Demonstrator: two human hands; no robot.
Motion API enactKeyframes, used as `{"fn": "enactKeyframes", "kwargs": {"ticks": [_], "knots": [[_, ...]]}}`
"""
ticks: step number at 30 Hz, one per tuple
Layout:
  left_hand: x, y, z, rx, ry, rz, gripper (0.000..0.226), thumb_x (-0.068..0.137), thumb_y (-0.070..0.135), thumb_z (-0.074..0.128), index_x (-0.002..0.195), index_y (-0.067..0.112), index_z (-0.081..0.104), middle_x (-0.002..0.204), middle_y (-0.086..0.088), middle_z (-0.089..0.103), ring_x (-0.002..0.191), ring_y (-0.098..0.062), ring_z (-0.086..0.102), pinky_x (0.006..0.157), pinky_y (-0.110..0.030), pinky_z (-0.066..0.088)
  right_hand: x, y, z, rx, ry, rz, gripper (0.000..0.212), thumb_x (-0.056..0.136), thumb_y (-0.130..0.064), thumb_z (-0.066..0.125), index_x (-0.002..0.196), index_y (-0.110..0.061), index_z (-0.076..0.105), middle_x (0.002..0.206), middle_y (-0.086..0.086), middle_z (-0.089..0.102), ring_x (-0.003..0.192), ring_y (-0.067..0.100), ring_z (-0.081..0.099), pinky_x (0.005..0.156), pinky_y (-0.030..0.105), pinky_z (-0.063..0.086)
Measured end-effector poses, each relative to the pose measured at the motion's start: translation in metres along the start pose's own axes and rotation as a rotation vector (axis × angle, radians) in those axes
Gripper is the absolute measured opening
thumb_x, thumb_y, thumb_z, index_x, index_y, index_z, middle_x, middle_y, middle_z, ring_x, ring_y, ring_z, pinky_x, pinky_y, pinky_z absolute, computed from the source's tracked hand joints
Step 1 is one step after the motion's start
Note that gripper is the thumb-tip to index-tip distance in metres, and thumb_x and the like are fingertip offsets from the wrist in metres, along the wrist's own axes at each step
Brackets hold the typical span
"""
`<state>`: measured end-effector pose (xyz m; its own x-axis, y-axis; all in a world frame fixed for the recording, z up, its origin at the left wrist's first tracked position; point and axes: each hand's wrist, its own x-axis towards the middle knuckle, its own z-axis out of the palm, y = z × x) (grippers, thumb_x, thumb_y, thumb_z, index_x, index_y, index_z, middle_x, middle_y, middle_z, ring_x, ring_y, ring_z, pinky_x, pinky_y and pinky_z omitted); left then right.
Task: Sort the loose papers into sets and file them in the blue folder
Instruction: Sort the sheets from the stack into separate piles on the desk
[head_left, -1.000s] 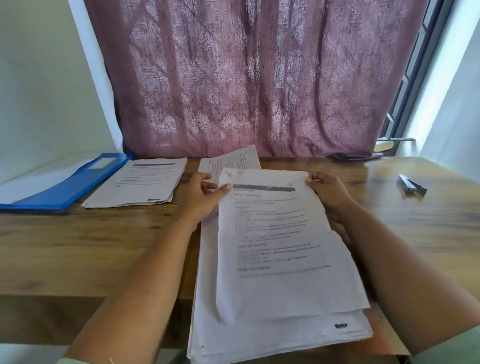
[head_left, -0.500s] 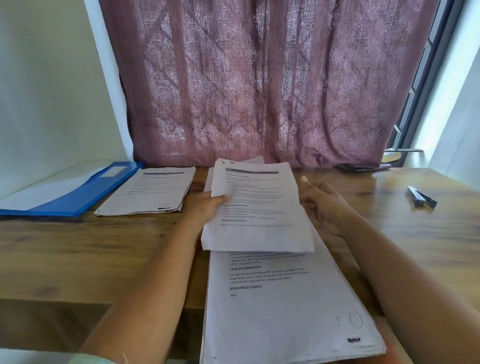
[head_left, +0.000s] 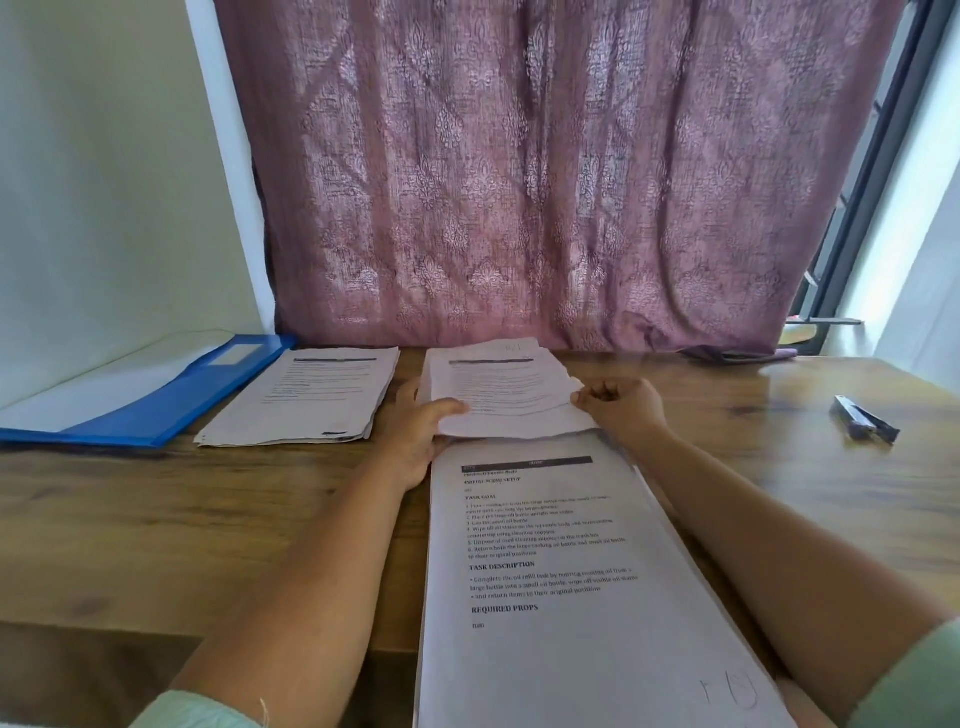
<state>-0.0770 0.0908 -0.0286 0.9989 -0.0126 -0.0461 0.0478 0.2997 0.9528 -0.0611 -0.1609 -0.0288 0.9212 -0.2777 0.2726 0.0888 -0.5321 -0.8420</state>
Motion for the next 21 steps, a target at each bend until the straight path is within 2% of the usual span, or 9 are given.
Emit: {"fn": "enactKeyframes", "kwargs": {"ticks": [2, 4, 7, 8, 11, 14, 16, 19, 21], "knots": [[0.006, -0.008, -0.004, 0.089, 0.008, 0.032, 0.072, 0.077, -0.012, 0.068, 0.133, 0.027, 0.044, 0.120, -0.008, 0.061, 0.105, -0.024, 0.062, 0.082, -0.036, 0.056, 0.007, -0.002, 0.008, 0.010, -0.043, -0.016, 0.018, 0.080, -0.032, 0.078, 0.082, -0.014, 0.077, 0.074, -0.006, 0.070, 0.070, 0.008, 0.061, 0.061, 0.017, 0.046], [0.012, -0.013, -0.008, 0.192, 0.070, 0.062, 0.071, 0.077, -0.012, 0.068, 0.137, 0.021, 0.048, 0.122, -0.009, 0.060, 0.102, -0.021, 0.062, 0.079, -0.031, 0.056, 0.011, -0.001, 0.015, -0.052, -0.122, -0.059, 0.023, 0.082, -0.037, 0.075, 0.093, -0.017, 0.077, 0.084, -0.006, 0.073, 0.078, 0.011, 0.068, 0.069, 0.019, 0.050], [0.017, -0.012, -0.012, 0.402, 0.167, 0.152, 0.068, 0.079, -0.008, 0.070, 0.139, 0.014, 0.046, 0.126, -0.001, 0.056, 0.102, -0.015, 0.056, 0.074, -0.020, 0.049, 0.009, -0.007, 0.012, -0.166, -0.224, -0.145, 0.035, 0.089, -0.039, 0.067, 0.114, -0.015, 0.071, 0.102, -0.004, 0.070, 0.074, 0.000, 0.061, 0.063, 0.003, 0.040], [0.018, -0.013, -0.013, 0.487, 0.179, 0.177, 0.072, 0.078, -0.005, 0.073, 0.141, 0.014, 0.043, 0.126, 0.003, 0.053, 0.105, -0.015, 0.053, 0.073, -0.018, 0.047, 0.010, -0.005, 0.011, -0.173, -0.245, -0.160, 0.037, 0.091, -0.039, 0.064, 0.118, -0.014, 0.069, 0.107, -0.003, 0.070, 0.075, -0.002, 0.060, 0.063, 0.003, 0.039], [0.021, -0.016, -0.016, 0.773, 0.183, 0.211, 0.074, 0.077, 0.010, 0.080, 0.140, 0.016, 0.043, 0.131, -0.001, 0.052, 0.107, -0.015, 0.049, 0.084, -0.025, 0.045, 0.012, 0.000, 0.006, -0.298, -0.355, -0.170, 0.037, 0.097, -0.043, 0.053, 0.117, -0.018, 0.070, 0.105, -0.009, 0.068, 0.100, 0.010, 0.062, 0.077, 0.016, 0.039], [0.021, -0.015, -0.015, 0.912, 0.220, 0.219, 0.051, 0.080, 0.015, 0.078, 0.125, 0.015, 0.056, 0.128, -0.007, 0.055, 0.101, -0.017, 0.050, 0.083, -0.026, 0.047, 0.016, 0.008, 0.001, -0.359, -0.395, -0.179, 0.036, 0.099, -0.044, 0.046, 0.127, -0.027, 0.063, 0.123, -0.012, 0.063, 0.112, 0.013, 0.058, 0.090, 0.024, 0.041], [0.021, -0.013, -0.016, 0.938, 0.274, 0.208, 0.041, 0.081, 0.017, 0.075, 0.119, 0.014, 0.059, 0.126, -0.007, 0.055, 0.102, -0.019, 0.052, 0.079, -0.026, 0.045, 0.017, 0.010, -0.006, -0.303, -0.350, -0.159, 0.031, 0.100, -0.042, 0.047, 0.125, -0.030, 0.062, 0.115, -0.010, 0.064, 0.103, 0.015, 0.059, 0.085, 0.026, 0.043], [0.022, -0.012, -0.021, 1.051, 0.365, 0.221, 0.036, 0.081, 0.027, 0.075, 0.112, 0.018, 0.061, 0.122, -0.007, 0.053, 0.108, -0.024, 0.055, 0.084, -0.031, 0.050, 0.019, 0.021, -0.019, -0.233, -0.237, -0.128, 0.021, 0.097, -0.037, 0.053, 0.098, -0.020, 0.064, 0.087, -0.002, 0.065, 0.085, 0.021, 0.059, 0.073, 0.030, 0.044], [0.018, -0.010, -0.023, 1.172, 0.412, 0.293, 0.035, 0.080, 0.032, 0.075, 0.109, 0.020, 0.060, 0.118, -0.007, 0.049, 0.107, -0.025, 0.054, 0.083, -0.033, 0.050, 0.015, 0.027, -0.029, -0.231, -0.211, -0.093, 0.021, 0.092, -0.035, 0.061, 0.090, -0.015, 0.066, 0.080, -0.002, 0.063, 0.080, 0.019, 0.057, 0.070, 0.030, 0.044]]}}
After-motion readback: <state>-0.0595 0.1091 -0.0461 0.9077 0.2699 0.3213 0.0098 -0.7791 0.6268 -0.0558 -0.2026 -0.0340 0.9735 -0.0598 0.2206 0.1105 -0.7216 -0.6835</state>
